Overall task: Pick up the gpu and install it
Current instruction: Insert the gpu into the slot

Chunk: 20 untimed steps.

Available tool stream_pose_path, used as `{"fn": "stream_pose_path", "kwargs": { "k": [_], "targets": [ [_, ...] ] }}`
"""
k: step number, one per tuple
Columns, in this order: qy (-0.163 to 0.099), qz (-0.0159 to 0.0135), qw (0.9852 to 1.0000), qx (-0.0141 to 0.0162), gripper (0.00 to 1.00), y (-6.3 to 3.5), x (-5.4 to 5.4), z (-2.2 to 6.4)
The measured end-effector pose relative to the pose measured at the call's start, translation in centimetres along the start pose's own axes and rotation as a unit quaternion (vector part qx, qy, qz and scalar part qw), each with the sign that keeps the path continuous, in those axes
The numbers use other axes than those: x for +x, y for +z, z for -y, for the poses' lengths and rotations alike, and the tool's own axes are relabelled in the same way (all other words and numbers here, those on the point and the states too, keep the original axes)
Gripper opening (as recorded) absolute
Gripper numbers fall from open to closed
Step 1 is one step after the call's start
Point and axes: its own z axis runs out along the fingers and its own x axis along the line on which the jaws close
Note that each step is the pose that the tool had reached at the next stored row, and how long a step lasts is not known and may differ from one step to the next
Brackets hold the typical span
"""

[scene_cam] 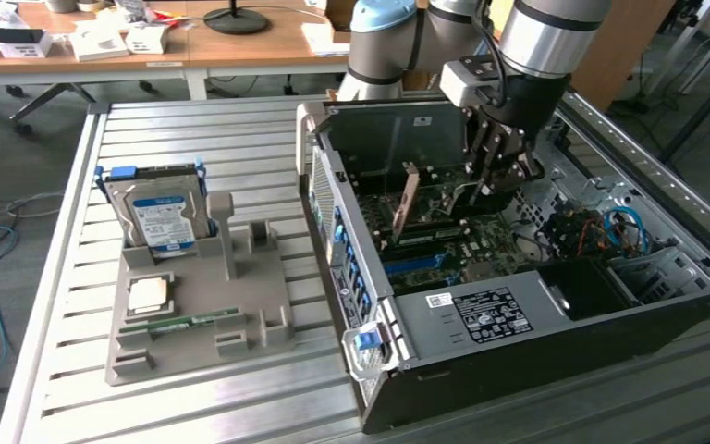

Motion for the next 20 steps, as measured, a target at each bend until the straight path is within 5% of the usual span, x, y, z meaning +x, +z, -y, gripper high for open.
{"fn": "stream_pose_path", "kwargs": {
  "k": [20],
  "targets": [
    [0.0,0.0001,1.0,0.0,0.26,2.91,0.0,-0.77]
  ]
}}
